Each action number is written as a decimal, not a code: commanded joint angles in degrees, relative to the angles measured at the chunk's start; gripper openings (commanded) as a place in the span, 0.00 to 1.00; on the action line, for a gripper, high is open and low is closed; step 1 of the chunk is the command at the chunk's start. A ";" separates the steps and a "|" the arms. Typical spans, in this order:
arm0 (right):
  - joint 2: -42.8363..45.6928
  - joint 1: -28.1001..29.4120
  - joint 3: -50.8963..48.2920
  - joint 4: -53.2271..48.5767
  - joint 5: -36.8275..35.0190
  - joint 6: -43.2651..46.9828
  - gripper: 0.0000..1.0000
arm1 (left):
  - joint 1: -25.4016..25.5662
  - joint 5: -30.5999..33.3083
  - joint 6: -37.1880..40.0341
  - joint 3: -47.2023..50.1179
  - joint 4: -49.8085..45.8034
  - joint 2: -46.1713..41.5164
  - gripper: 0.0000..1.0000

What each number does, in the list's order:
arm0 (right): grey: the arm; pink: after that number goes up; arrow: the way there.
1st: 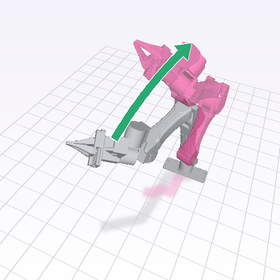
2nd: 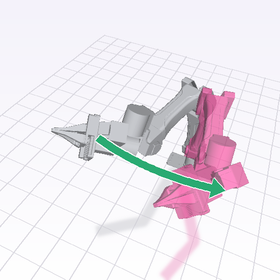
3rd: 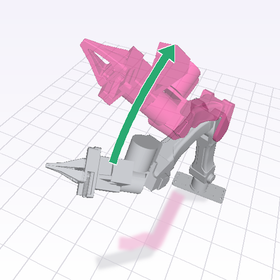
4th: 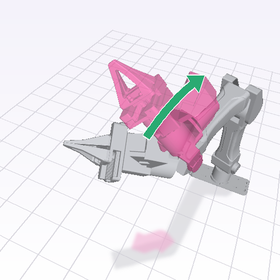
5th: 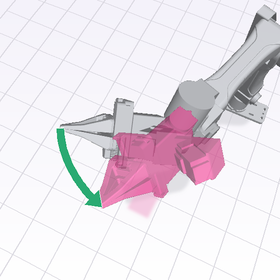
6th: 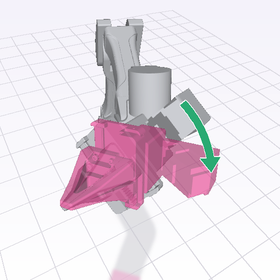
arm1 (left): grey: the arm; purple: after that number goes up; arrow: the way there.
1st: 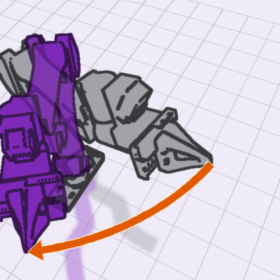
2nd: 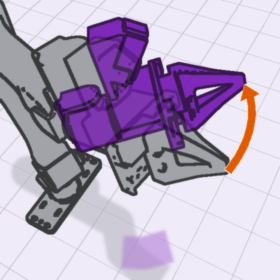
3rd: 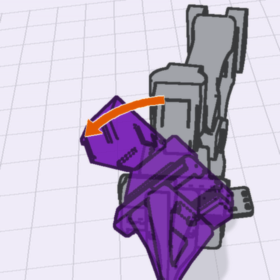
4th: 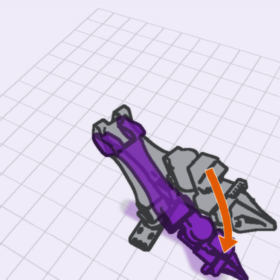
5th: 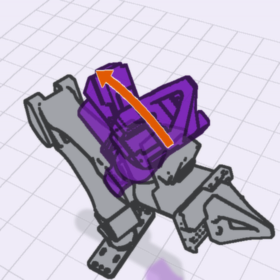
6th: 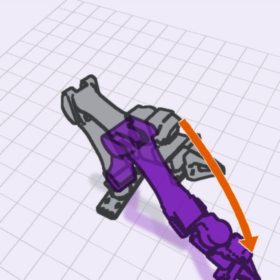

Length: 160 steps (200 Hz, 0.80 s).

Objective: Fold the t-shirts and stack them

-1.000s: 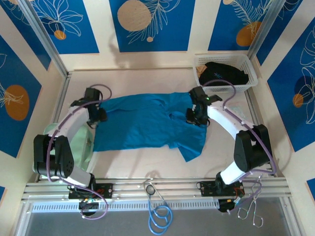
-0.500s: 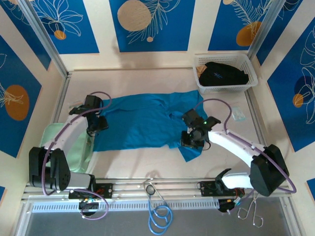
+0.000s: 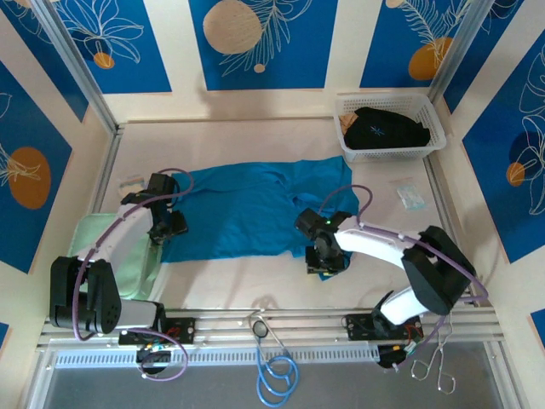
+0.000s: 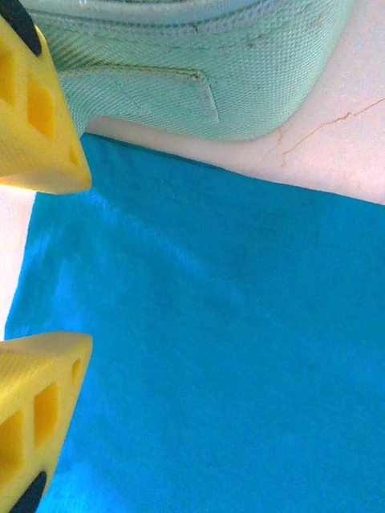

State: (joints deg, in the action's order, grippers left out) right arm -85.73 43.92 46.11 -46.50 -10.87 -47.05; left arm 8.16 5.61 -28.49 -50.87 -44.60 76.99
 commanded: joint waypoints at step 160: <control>0.28 4.31 13.55 -35.15 -7.65 2.83 0.00 | 0.36 -0.19 -2.89 1.91 -5.56 -7.50 0.54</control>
State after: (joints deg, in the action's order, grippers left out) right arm -83.88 48.40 58.92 -75.29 -16.38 -45.56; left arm 8.16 6.98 -28.10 -51.72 -48.71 73.01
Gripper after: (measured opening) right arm 0.062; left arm 0.543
